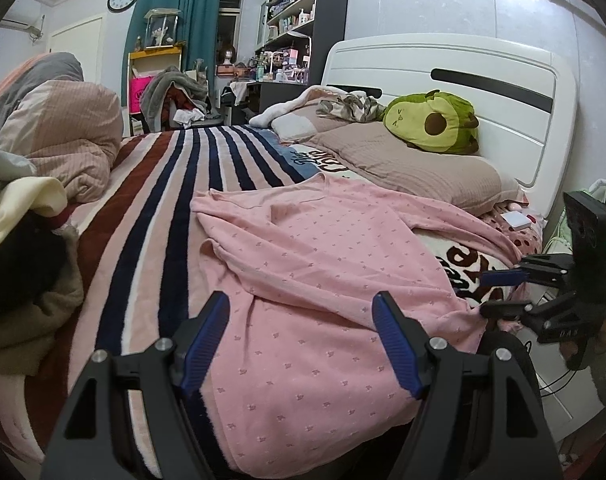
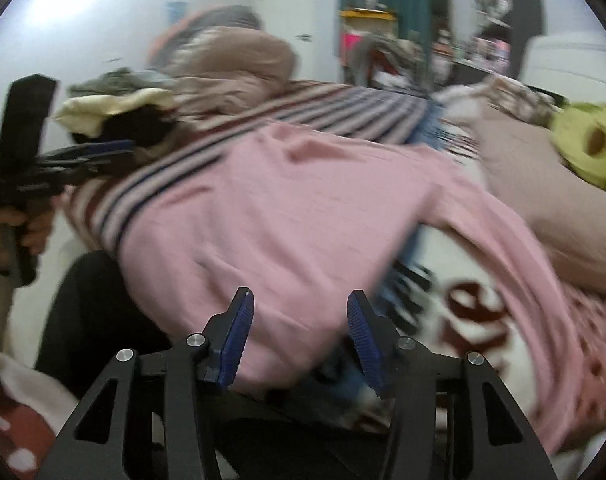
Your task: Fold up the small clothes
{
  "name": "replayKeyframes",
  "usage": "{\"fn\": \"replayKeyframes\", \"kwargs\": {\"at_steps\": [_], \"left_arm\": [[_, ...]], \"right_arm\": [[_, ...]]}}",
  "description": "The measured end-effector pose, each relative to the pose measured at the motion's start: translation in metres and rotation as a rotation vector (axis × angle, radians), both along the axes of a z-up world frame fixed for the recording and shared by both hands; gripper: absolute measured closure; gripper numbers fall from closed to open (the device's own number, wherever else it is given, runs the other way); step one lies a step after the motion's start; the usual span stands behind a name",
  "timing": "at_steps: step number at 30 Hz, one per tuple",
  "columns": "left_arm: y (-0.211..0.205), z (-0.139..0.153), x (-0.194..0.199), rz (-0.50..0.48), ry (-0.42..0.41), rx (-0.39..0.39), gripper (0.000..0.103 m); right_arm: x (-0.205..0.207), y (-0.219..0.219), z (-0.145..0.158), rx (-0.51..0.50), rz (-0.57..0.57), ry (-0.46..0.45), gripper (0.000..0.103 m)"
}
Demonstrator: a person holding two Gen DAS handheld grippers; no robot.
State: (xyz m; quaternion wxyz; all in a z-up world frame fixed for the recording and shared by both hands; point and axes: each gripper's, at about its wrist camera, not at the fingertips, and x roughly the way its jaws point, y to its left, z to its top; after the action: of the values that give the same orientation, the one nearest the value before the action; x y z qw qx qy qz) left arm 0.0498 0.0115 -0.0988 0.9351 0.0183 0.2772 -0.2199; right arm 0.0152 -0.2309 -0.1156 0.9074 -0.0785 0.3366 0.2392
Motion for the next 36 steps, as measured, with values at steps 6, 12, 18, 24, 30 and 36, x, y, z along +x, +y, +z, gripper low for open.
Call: {"fn": "replayKeyframes", "kwargs": {"at_steps": [6, 12, 18, 24, 30, 36], "left_arm": [[0.005, -0.001, 0.000, 0.013, 0.004, 0.003, 0.033], [0.011, -0.003, 0.001, 0.033, 0.009, 0.000, 0.033], [0.009, -0.006, 0.001, 0.029, 0.014, -0.001, 0.033], [0.009, -0.008, 0.004, 0.043, 0.024, 0.016, 0.033], [0.013, -0.012, 0.012, 0.073, 0.035, 0.035, 0.033], [0.012, -0.021, 0.033, 0.101, 0.048, 0.093, 0.033]], "right_arm": [[0.024, 0.043, -0.024, -0.036, 0.125, 0.049, 0.059], [0.013, 0.036, -0.037, -0.057, 0.131, 0.100, 0.100], [-0.002, 0.003, -0.040, -0.063, 0.037, 0.145, 0.101], [-0.009, -0.019, -0.055, -0.075, -0.028, 0.251, 0.098], [-0.010, -0.054, -0.023, 0.001, -0.129, 0.153, 0.066], [0.011, -0.050, 0.006, 0.026, -0.118, 0.063, 0.064]]}}
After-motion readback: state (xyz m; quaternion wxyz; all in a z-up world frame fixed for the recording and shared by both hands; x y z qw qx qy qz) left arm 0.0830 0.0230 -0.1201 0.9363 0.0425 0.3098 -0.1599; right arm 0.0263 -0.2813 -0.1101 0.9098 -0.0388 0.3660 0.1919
